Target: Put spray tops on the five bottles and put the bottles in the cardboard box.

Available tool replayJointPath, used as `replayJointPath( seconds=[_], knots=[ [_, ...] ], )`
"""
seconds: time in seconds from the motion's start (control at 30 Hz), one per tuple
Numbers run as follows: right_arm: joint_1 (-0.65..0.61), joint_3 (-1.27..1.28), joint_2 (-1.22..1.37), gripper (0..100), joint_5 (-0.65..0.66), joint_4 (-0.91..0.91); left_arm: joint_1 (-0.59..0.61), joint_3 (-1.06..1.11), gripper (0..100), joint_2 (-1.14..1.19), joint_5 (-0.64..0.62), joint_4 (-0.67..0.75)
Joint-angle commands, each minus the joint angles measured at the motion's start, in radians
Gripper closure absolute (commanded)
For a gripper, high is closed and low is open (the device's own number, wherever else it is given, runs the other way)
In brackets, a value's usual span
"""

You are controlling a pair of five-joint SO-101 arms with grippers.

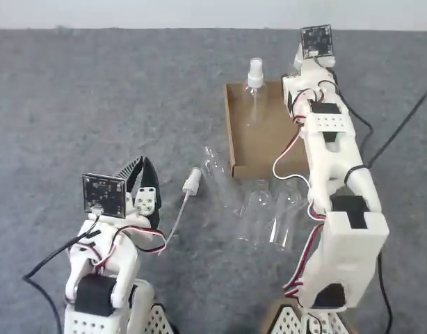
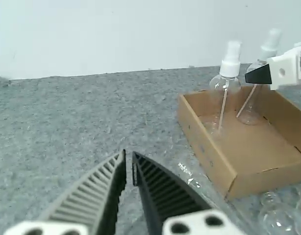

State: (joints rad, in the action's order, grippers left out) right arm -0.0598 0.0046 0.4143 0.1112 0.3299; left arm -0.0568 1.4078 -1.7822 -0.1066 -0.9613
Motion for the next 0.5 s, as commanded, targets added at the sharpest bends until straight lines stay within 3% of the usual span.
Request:
replayJointPath(
  seconds=[0.0,0.47],
  knots=[
    [0.007,-0.058,-0.002,99.3,-0.012,-0.024,0.006,-0.004,99,-0.009,-0.003,0.029],
    [0.002,-0.058,-0.002,99.2,-0.012,-0.016,0.008,-0.004,99,-0.009,-0.002,0.031]
  ],
)
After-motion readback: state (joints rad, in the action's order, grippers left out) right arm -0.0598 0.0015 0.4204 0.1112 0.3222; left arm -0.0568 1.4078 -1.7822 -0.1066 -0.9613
